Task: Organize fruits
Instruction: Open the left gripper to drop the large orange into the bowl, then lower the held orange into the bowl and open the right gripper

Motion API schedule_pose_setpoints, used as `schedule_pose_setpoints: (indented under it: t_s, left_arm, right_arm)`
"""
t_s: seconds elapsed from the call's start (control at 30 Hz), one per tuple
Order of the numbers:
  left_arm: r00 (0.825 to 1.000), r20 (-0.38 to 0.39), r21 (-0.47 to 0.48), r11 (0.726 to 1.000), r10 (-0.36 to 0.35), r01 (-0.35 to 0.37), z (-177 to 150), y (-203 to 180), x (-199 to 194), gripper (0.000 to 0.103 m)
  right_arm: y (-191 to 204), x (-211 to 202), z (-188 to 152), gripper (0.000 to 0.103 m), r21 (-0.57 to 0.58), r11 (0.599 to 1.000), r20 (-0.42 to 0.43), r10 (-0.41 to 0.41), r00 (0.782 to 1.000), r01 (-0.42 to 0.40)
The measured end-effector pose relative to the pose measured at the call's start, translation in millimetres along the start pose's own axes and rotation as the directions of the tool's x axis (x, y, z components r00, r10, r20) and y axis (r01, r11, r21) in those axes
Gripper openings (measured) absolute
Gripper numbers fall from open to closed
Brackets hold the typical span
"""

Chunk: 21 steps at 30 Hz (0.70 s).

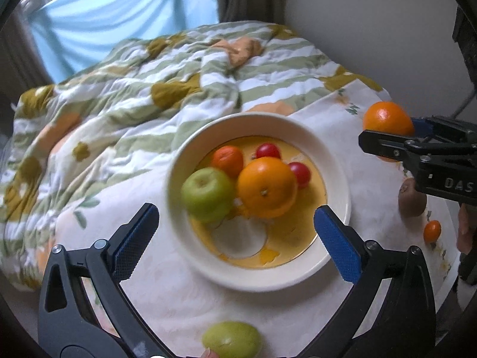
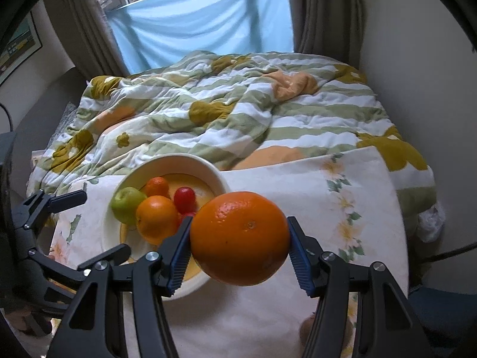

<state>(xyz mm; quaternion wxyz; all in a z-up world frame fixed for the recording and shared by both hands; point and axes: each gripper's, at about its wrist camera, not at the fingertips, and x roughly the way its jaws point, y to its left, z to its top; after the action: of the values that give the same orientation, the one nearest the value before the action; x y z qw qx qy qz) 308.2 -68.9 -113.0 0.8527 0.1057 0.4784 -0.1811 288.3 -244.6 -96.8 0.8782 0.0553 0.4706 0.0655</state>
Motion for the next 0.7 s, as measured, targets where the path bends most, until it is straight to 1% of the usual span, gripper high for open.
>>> schedule_pose_setpoints:
  t_s: [0.07,0.2,0.3,0.4,0.53,0.7]
  left_arm:
    - [1.000,-0.001,-0.021,1.000,0.009,-0.009,-2,7,-3,0.103]
    - [0.999,-0.003,-0.059,0.997,0.049,-0.049,-10,20,-12,0.103]
    - [0.999,0.009,-0.112,0.993,0.033,-0.032,-15,31,-19,0.103]
    - [1.000,-0.001,-0.148,0.989,0.031,-0.031,-19,40,-18,0.103]
    - [0.997,-0.024,-0.152,0.986,0.068,-0.071,-26,47,-13,0.103]
    - [0.997,-0.026,-0.144,0.986,0.078,-0.081,-30,50,-12,0.103]
  right_arm:
    - [7,8,4,0.056,-0.016,1.000,-0.008,0.019,1.000,-0.019]
    - [17,23,10,0.056,-0.027,0.998,-0.022,0.049,0.999,-0.050]
    - [21,38,15,0.056,-0.019,0.998,-0.028,0.067,0.997,-0.068]
    - [21,51,17,0.056,0.001,0.997,-0.035,0.083,0.996,-0.083]
    - [23,64,19,0.056,0.025,0.996,-0.050,0.087,0.995,-0.086]
    - [25,69,21,0.056,0.034,0.995,-0.038,0.097,0.995,-0.096]
